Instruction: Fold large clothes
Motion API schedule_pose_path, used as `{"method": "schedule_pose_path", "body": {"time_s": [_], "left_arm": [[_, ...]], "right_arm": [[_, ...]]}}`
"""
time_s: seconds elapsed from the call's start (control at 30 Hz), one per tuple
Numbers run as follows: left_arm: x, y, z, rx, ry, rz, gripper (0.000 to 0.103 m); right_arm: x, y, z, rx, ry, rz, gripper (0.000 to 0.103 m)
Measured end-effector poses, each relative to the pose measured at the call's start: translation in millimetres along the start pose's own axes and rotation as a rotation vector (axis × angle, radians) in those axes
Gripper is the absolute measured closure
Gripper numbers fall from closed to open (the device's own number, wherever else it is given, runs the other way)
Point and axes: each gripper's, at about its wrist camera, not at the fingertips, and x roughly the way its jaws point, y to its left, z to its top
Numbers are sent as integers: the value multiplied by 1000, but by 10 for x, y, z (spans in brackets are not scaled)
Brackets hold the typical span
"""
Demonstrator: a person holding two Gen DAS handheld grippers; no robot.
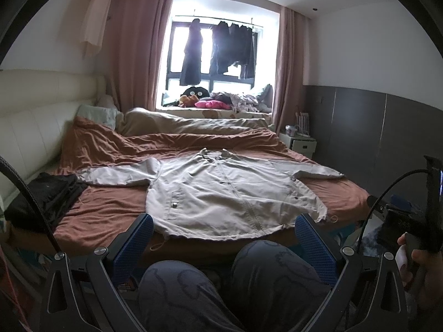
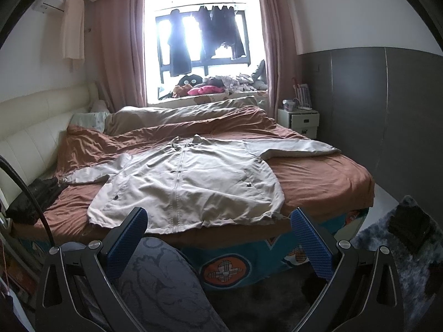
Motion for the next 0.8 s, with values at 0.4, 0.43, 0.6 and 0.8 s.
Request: {"method": "schedule_pose_path", "body": {"time_s": [0.4, 0.43, 0.6, 0.8], "left_arm": [[78, 106, 112, -16, -2, 30, 0], [97, 127, 124, -22, -3, 30, 0], [265, 262, 196, -47, 10, 45, 0], [493, 488, 292, -79, 25, 65, 0]], "right_arm": [[234, 43, 101, 6, 15, 20, 0], [277, 58, 110, 0, 19, 24, 0], [468, 72, 154, -9, 36, 46, 0], [770, 81, 254, -15, 56, 77, 0]]}}
